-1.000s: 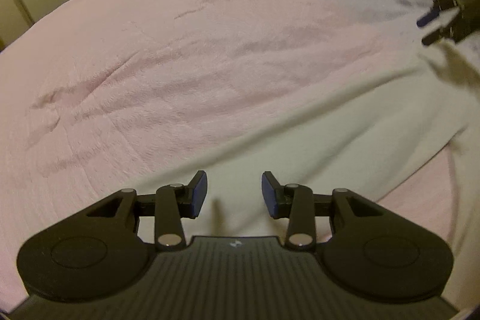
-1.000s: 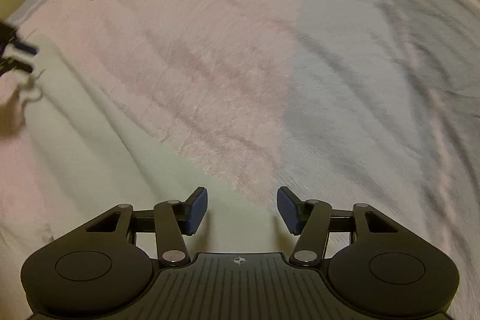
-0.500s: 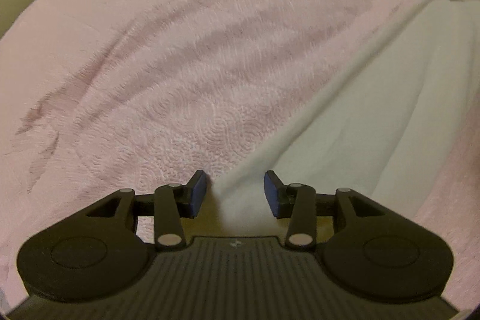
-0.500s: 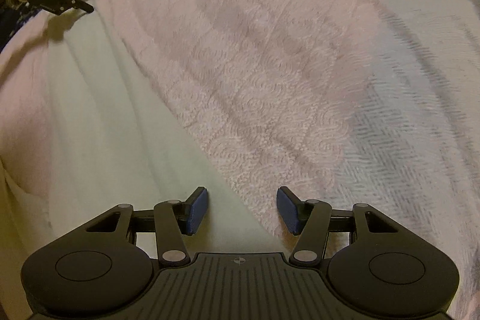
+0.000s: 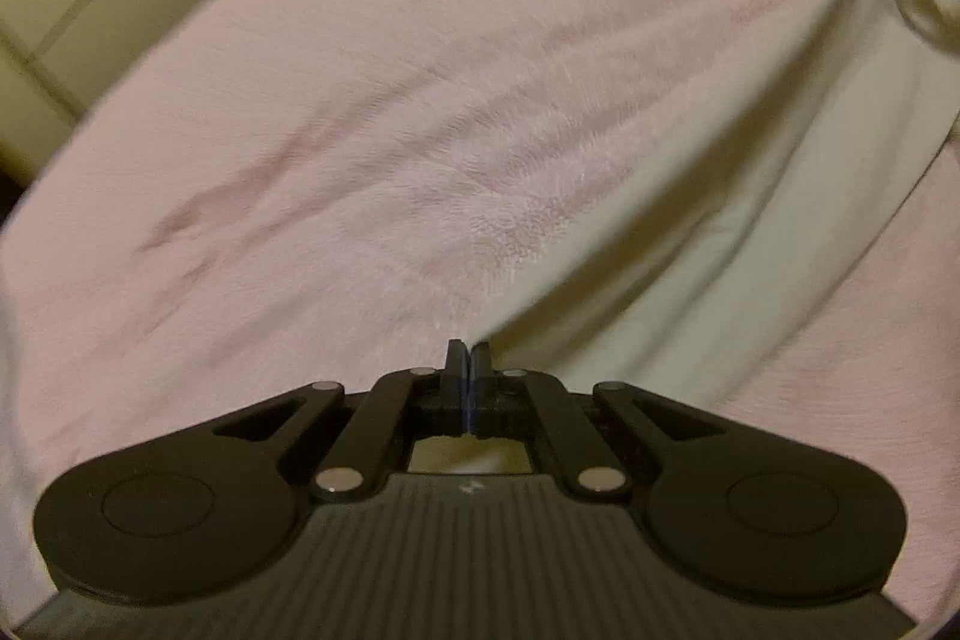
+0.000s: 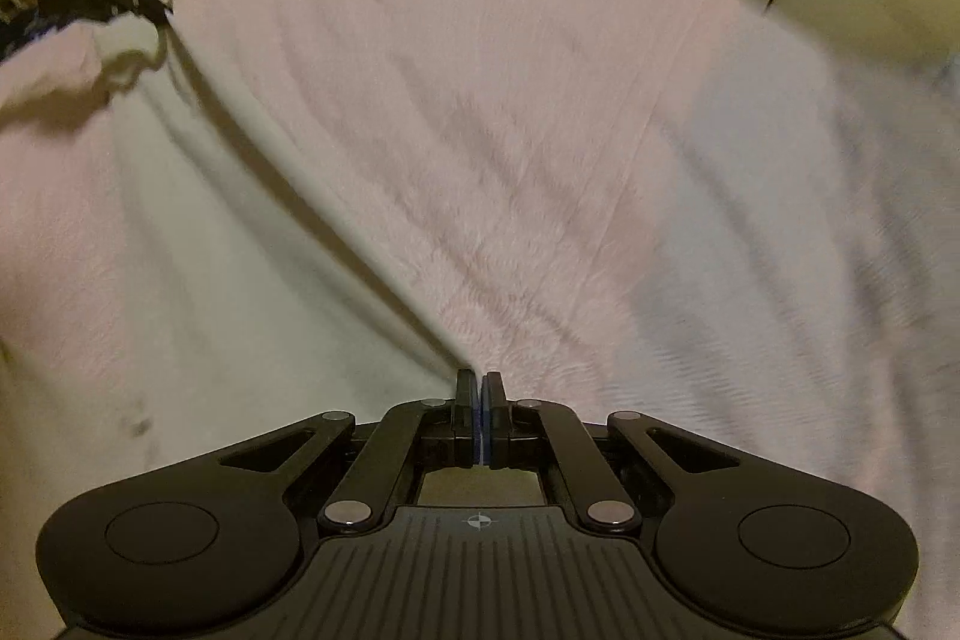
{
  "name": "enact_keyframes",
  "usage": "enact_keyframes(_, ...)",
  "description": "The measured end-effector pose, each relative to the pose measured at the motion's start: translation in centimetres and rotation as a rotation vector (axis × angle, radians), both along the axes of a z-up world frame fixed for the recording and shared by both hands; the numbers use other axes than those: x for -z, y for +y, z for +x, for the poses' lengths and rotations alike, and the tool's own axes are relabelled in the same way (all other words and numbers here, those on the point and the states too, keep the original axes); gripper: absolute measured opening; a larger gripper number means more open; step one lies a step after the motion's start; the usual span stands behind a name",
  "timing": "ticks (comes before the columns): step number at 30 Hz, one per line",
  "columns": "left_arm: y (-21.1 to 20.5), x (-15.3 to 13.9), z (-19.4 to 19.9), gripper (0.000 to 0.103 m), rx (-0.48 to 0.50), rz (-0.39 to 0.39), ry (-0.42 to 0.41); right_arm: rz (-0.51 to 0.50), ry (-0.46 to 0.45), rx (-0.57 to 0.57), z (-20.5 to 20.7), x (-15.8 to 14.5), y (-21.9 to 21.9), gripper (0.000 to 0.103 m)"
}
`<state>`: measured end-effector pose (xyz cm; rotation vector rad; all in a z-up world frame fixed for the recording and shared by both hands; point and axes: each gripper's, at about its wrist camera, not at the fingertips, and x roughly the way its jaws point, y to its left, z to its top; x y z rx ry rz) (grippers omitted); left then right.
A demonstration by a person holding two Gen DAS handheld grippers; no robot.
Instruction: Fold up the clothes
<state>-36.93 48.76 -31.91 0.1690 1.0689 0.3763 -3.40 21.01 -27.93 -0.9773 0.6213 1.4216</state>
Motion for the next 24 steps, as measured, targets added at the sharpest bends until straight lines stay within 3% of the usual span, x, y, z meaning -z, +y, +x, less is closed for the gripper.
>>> enact_keyframes(5, -8.4, -5.1, -7.0, 0.000, -0.156, -0.022, -0.093, 0.074, -0.164, -0.004, -8.0, -3.9, -6.9, 0.000)
enact_keyframes(8, -13.6, -6.0, -11.1, 0.000, -0.222, -0.080, -0.112, 0.039, -0.185, 0.003, -12.4, -4.0, -10.7, 0.000)
enact_keyframes(13, -20.3, -2.7, -15.2, 0.000, -0.295, -0.158, -0.049, -0.089, -0.179, 0.043, -18.0, -0.6, -15.7, 0.000)
enact_keyframes(16, -22.3, 0.7, -16.1, 0.000, -0.352, -0.192, 0.016, -0.172, -0.205, 0.088, -20.4, 2.8, -17.5, 0.000)
enact_keyframes(19, -22.9, 1.2, -17.2, 0.004, -0.440, -0.231, 0.021, -0.275, -0.232, 0.136, -20.9, 5.5, -18.3, 0.000)
enact_keyframes(20, -22.9, 0.7, -17.7, 0.007, -0.482, -0.270, -0.012, -0.270, -0.222, 0.174, -20.8, 5.4, -18.7, 0.000)
enact_keyframes(21, -22.7, 0.2, -18.1, 0.017, -0.535, -0.311, -0.049, -0.246, -0.196, 0.234, -20.5, 5.0, -19.1, 0.002)
enact_keyframes(23, -22.2, -0.6, -19.0, 0.034, -0.671, -0.397, -0.131, -0.152, -0.061, 0.432, -18.7, 3.6, -20.2, 0.013)
enact_keyframes(24, -21.9, -1.0, -19.4, 0.035, -0.746, -0.433, -0.180, -0.096, 0.023, 0.542, -17.5, 2.8, -20.7, 0.032)
